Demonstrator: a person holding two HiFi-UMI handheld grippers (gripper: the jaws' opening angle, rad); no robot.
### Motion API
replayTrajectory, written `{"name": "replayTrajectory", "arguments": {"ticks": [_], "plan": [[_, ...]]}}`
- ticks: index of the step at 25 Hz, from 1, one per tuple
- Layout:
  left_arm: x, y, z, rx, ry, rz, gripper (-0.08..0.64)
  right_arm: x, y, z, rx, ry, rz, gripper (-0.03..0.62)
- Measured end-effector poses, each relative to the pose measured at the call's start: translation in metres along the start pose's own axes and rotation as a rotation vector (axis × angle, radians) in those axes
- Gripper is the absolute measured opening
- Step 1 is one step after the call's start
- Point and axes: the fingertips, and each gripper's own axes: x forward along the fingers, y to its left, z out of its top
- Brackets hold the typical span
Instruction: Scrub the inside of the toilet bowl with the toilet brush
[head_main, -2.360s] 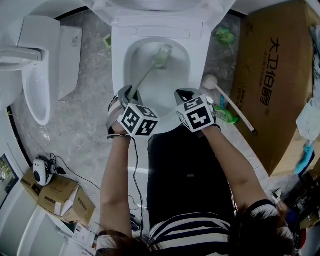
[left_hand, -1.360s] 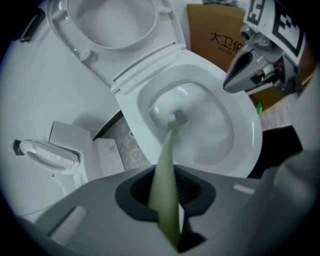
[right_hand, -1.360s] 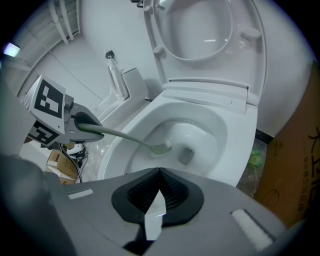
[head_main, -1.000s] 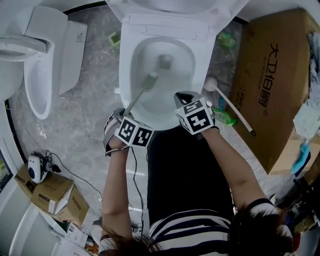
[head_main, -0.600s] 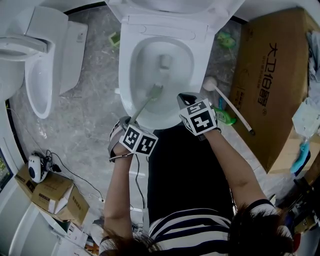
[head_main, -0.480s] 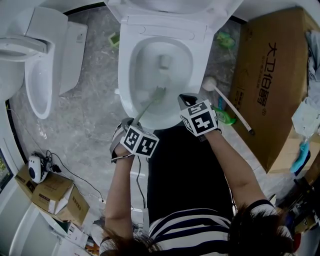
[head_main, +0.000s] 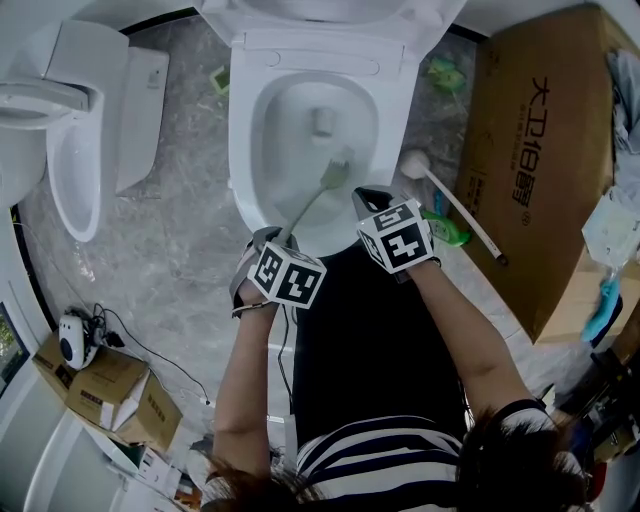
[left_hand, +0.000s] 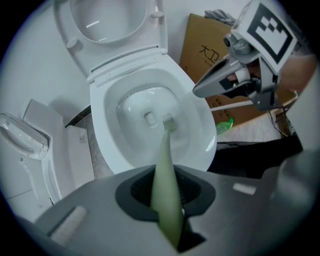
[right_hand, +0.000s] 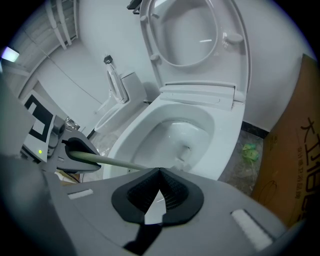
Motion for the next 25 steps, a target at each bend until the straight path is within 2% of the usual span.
{"name": "replayTrajectory", "arguments": {"ticks": [7, 12, 25], "plan": [[0.000, 0.002, 0.040, 0.000, -0.062, 0.002, 0.000, 0.001, -0.004, 0.001, 0.005, -0.001, -0.001, -0.003], [0.002, 0.008, 0.064, 0.015, -0.097, 0.032, 0.000, 0.002, -0.004, 0.004, 0.003, -0.004, 0.006, -0.003], [0.006, 0.040, 0.095, -0.013, -0.194, 0.132, 0.000, 0.007, -0.016, 0.008, 0.013, -0.009, 0.021, -0.003]]}}
